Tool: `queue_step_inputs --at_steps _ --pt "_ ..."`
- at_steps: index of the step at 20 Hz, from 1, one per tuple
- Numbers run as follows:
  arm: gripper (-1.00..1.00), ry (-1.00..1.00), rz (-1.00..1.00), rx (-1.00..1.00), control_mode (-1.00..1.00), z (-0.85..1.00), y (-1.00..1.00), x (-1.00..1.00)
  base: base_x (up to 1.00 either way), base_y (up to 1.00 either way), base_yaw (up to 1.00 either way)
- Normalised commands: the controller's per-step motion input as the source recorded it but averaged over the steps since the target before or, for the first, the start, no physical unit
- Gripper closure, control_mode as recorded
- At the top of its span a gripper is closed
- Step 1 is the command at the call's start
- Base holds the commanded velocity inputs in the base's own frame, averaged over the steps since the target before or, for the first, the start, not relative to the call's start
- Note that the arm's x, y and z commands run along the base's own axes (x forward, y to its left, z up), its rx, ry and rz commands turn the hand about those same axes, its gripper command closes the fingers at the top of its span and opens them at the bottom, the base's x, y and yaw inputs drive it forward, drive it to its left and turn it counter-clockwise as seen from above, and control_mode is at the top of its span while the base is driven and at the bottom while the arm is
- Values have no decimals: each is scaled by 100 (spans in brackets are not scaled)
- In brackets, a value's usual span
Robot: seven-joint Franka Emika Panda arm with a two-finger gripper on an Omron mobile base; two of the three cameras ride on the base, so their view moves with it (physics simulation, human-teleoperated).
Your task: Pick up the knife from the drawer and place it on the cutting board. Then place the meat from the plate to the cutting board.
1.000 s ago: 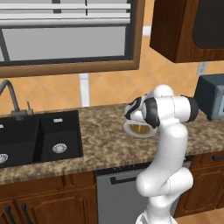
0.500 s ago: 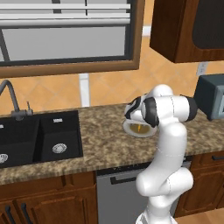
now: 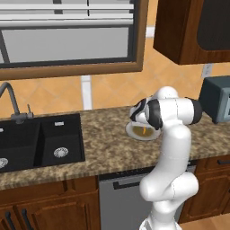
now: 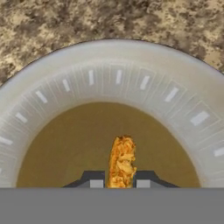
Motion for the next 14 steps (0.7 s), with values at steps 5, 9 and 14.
queue_step_inputs --at_steps 5,9,14 --pt "100 0 0 -2 -100 7 0 0 0 0 0" --pt "100 0 0 0 -100 53 0 0 0 0 0" --pt "100 0 0 2 -100 100 0 -19 0 0 0"
